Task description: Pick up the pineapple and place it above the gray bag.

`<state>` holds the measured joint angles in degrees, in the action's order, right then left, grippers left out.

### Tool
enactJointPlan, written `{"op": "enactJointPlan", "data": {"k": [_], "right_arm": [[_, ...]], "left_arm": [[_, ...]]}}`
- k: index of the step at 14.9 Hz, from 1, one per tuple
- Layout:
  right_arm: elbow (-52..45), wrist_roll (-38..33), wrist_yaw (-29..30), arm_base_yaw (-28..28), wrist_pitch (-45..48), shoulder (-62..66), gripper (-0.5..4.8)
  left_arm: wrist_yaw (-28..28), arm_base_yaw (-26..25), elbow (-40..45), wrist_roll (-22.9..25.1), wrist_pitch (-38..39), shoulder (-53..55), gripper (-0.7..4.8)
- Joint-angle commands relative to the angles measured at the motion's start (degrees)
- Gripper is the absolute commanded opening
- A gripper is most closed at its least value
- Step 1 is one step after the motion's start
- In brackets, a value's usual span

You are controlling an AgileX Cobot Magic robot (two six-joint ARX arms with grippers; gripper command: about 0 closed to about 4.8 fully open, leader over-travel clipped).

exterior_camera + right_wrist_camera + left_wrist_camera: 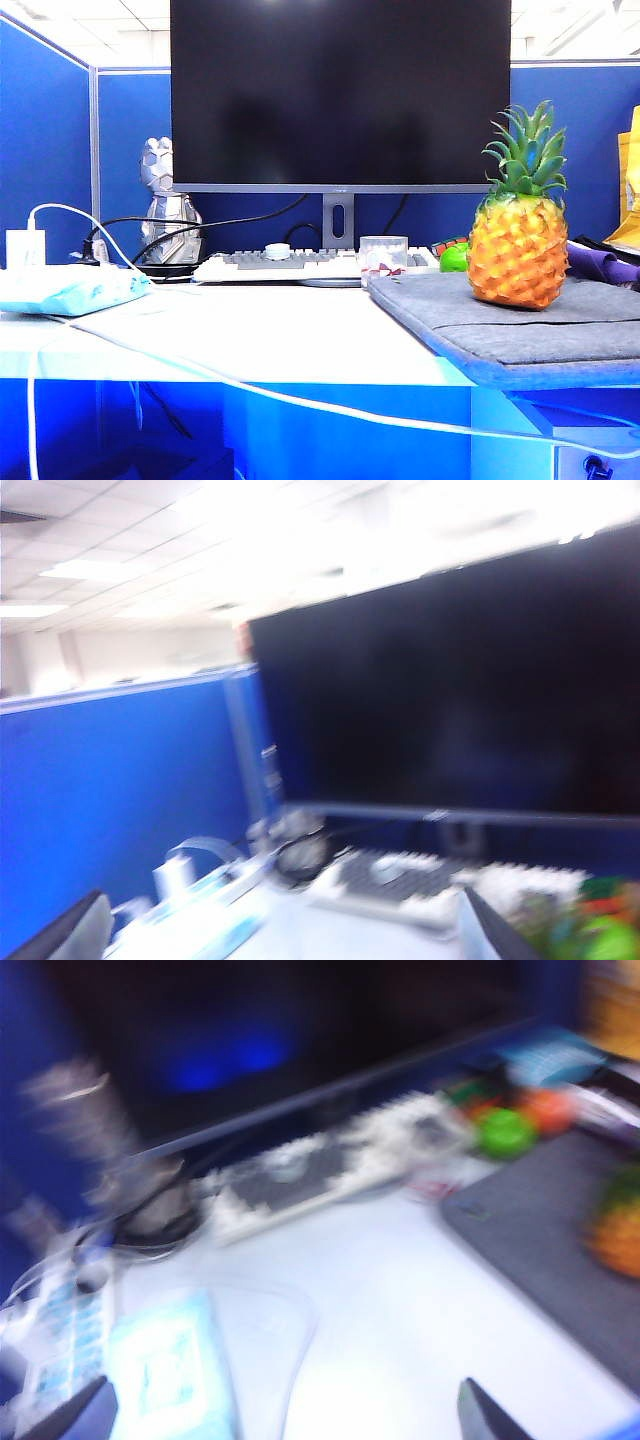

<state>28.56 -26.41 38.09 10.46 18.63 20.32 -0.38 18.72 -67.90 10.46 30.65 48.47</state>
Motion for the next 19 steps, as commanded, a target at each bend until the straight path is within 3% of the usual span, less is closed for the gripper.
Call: {"op": "enactJointPlan", "data": {"k": [1, 4, 5, 8, 10, 12, 14, 19], "right_arm": [[0.1, 7.4, 2.4, -3.8, -3.2, 0.0, 4.79], [-0.5, 19.7, -0.2, -9.9, -14.7, -0.5, 4.79], [-3.2, 21.3, -5.3, -11.9, -16.1, -2.7, 4.79], [-11.7, 20.3, -17.8, -15.0, -15.4, -14.9, 4.79], [-13.7, 16.6, -23.0, -15.8, -12.1, -20.3, 4.79], [-13.7, 14.5, -23.0, -15.8, -9.8, -19.2, 4.79], [-14.8, 14.7, -24.9, -15.8, -14.9, -19.6, 4.79], [-18.7, 12.9, -26.5, -15.8, -16.4, -19.6, 4.79]], "left_arm": [[8.7, 0.1, 27.2, -5.7, -19.0, -18.7, 4.79], [13.3, 0.1, 37.1, -9.1, -18.8, -31.1, 4.79], [13.2, 0.1, 38.9, -9.0, -18.7, -33.7, 4.79], [12.3, 0.1, 43.4, -10.6, -18.0, -35.5, 4.79], [11.9, 0.1, 46.7, -11.0, -18.6, -35.7, 4.79], [10.0, 0.1, 50.6, -10.9, -21.0, -37.0, 4.79], [5.9, 0.2, 57.7, -8.9, -27.6, -40.4, 4.79], [5.5, 0.2, 64.4, -8.7, -27.5, -43.9, 4.79]]}}
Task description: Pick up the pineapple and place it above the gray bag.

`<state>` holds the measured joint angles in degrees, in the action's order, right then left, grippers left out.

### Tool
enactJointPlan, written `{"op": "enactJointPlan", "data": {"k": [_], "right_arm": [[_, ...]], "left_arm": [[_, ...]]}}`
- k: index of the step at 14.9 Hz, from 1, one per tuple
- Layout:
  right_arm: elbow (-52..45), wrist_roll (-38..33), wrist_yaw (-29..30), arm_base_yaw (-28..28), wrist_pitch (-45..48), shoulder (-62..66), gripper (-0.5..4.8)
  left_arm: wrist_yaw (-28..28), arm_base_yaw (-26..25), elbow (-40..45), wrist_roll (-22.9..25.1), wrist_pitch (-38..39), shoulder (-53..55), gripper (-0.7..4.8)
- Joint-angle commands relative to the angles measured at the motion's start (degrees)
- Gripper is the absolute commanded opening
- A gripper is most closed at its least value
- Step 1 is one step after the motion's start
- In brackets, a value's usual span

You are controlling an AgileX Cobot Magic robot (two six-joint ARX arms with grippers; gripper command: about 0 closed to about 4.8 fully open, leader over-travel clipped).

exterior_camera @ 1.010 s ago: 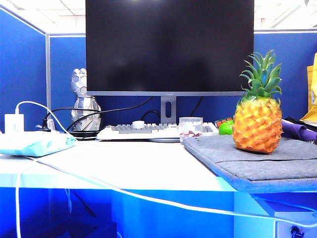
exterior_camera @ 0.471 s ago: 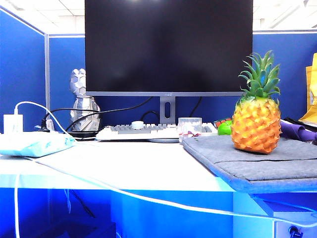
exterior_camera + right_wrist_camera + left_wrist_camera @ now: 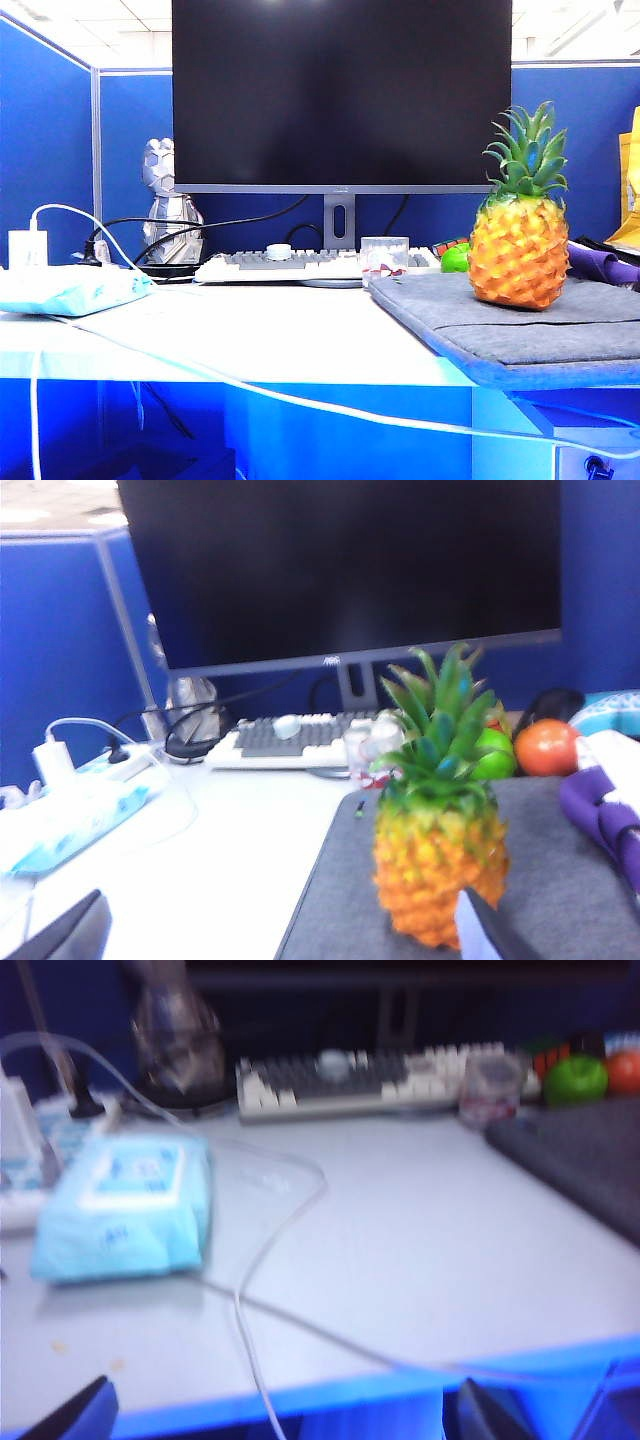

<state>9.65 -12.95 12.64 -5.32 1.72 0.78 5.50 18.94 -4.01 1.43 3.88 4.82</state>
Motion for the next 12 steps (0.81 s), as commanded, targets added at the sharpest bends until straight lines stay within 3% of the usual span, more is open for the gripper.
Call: {"op": "enactJointPlan", "data": {"k": [1, 3, 6, 7, 8, 9, 12], "right_arm": [[-0.7, -0.6, -1.0, 0.0, 0.2, 0.0, 4.79], [-3.7, -2.8, -0.9, 0.0, 0.1, 0.0, 4.79], [-5.6, -3.6, -0.5, 0.0, 0.1, 0.0, 4.79], [-5.7, -3.5, -0.5, 0.0, 0.2, 0.0, 4.06], [-6.0, -3.5, -0.5, 0.0, 0.2, 0.0, 0.75], [-6.3, -3.1, -0.5, 0.0, 0.2, 0.0, 0.1], [-6.9, -3.4, -0.5, 0.0, -0.6, 0.0, -0.04]], "left_arm": [[-0.3, -0.1, 1.9, 0.4, -0.6, -0.2, 4.79], [-0.2, -0.1, 3.4, 0.3, 3.1, -0.3, 4.79], [-0.2, -0.1, 3.4, 1.2, 0.7, -0.3, 4.73], [-0.4, -0.1, 3.4, 1.1, 0.2, -0.3, 2.68], [-2.0, -0.1, 3.4, 1.1, 0.1, -0.3, 0.84], [-3.3, -0.1, 3.4, 1.1, 0.0, -0.3, 0.47], [-6.9, -0.1, 3.4, 1.2, -0.1, -0.3, 0.13]]}}
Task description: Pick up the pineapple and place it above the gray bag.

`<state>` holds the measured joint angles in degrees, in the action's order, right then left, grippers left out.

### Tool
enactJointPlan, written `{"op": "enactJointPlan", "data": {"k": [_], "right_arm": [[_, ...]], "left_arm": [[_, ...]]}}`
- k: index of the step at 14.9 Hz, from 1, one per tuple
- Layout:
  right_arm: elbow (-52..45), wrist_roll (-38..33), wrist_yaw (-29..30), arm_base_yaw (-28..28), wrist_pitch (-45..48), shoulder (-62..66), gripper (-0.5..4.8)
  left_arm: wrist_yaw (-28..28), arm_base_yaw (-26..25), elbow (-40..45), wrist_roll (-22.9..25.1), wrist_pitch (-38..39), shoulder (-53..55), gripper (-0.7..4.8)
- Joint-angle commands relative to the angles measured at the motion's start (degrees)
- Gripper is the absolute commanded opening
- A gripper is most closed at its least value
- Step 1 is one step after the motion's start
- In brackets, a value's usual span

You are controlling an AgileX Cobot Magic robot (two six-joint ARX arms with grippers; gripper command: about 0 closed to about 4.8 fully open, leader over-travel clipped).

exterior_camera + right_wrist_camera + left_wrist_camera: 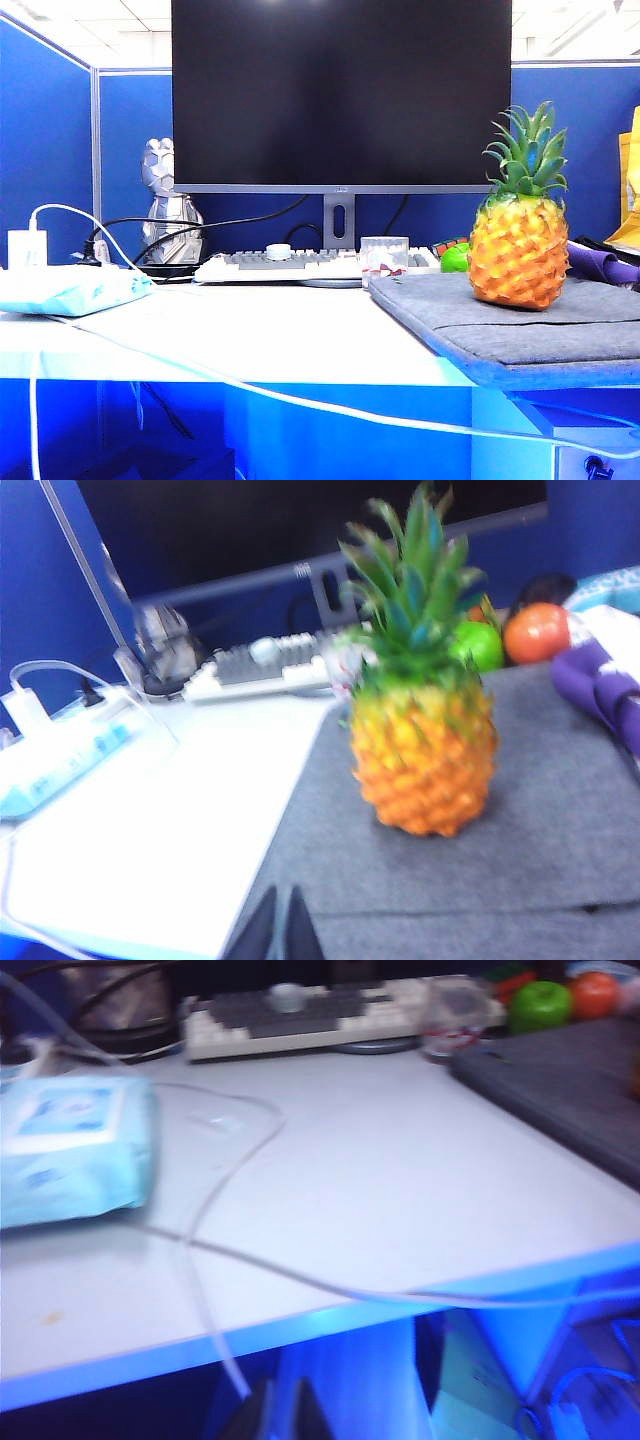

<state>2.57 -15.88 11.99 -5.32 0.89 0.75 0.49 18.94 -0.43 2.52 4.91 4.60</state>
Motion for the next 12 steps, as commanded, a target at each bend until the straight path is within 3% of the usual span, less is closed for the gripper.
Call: {"op": "enactJointPlan", "data": {"k": [1, 12], "right_arm": [[0.2, -0.7, 0.1, 0.0, 0.3, 0.0, -0.04], [0.2, -2.5, 1.2, 0.0, 0.2, 0.0, -0.02]], "left_arm": [[-2.1, -0.1, -0.2, 0.5, -1.2, -0.1, 0.19], [-1.8, -0.1, -0.2, 0.5, -2.2, -0.1, 0.22]]}}
